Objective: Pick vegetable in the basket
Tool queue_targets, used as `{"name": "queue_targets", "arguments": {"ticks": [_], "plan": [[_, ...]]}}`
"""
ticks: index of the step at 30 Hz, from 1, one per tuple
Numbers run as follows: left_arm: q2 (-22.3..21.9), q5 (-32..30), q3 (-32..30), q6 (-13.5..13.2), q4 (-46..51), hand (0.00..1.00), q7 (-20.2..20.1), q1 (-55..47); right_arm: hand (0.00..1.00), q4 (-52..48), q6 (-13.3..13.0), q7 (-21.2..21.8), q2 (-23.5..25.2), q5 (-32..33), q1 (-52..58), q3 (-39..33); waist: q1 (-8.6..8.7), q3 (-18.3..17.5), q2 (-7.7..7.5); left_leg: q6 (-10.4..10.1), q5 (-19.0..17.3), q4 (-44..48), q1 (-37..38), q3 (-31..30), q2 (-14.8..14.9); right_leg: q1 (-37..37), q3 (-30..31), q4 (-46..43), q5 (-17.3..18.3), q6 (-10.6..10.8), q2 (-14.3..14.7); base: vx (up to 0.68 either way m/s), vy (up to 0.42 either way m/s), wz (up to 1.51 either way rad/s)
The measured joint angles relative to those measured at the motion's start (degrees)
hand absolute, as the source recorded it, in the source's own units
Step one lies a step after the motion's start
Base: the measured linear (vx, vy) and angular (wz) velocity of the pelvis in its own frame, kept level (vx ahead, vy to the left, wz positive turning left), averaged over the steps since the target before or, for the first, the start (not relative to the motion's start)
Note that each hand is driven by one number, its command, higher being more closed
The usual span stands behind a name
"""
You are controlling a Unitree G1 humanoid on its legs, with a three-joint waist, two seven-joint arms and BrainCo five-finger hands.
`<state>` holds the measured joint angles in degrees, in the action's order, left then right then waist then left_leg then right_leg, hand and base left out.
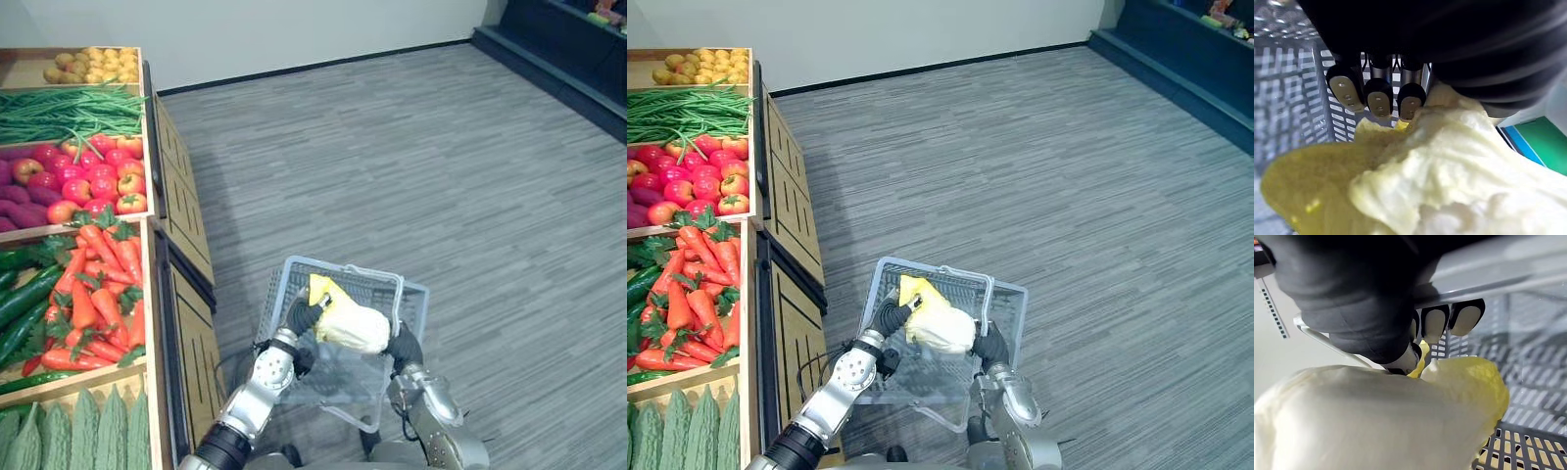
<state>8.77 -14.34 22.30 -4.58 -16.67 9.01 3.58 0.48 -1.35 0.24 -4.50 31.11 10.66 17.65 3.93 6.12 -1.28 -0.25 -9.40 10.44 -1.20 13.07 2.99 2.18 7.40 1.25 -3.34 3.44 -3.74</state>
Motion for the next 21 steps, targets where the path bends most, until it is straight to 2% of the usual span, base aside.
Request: {"name": "queue_targets", "arguments": {"ticks": [4, 8, 16, 21], "plan": [[-0.03, 0.01, -0.11, 1.58, -2.02, 0.0, 1.0, -0.26, 1.0, -1.68, -0.05, 0.04, -0.48, 5.06, -3.2, 3.21, 0.0, -0.15, -0.24, 0.15, -0.1, -0.06, 0.06, 0.17, -0.04, 0.01, 0.23, 0.04, -0.02, -0.03, -0.03, 0.0, 0.007, -0.01], [0.42, 0.02, -0.66, 1.9, -2.02, 0.0, 2.33, -0.29, 1.0, -2.06, -0.22, 0.89, -1.32, 8.94, -4.15, 4.76, -0.14, -0.26, -0.41, 0.16, -0.09, -0.16, -0.02, -0.45, -0.07, -0.14, -0.17, 0.04, -0.01, -0.03, -0.06, 0.0, 0.004, 0.06], [0.33, 0.19, -1.21, 1.89, 0.48, 0.0, 2.25, -1.53, 1.0, -2.05, 0.1, 1.19, -2.83, 8.85, -2.71, 5.16, -0.06, -0.27, -0.4, 0.2, -0.03, -0.42, 0.02, -2.16, -0.19, -0.91, -1.46, 0.21, 0.0, -0.02, -0.18, 0.0, 0.004, 0.11], [-0.59, 0.3, -1.72, 1.74, 4.65, 0.0, 2.05, -2.58, 1.0, -1.51, 0.19, 1.23, -2.56, 6.95, 1.08, 2.28, -0.11, -0.31, -0.37, 0.3, 0.46, -0.71, -0.08, -3.98, -0.4, -1.53, -2.99, 0.2, 0.01, 0.0, -0.33, 0.0, 0.0, 0.19]]}}
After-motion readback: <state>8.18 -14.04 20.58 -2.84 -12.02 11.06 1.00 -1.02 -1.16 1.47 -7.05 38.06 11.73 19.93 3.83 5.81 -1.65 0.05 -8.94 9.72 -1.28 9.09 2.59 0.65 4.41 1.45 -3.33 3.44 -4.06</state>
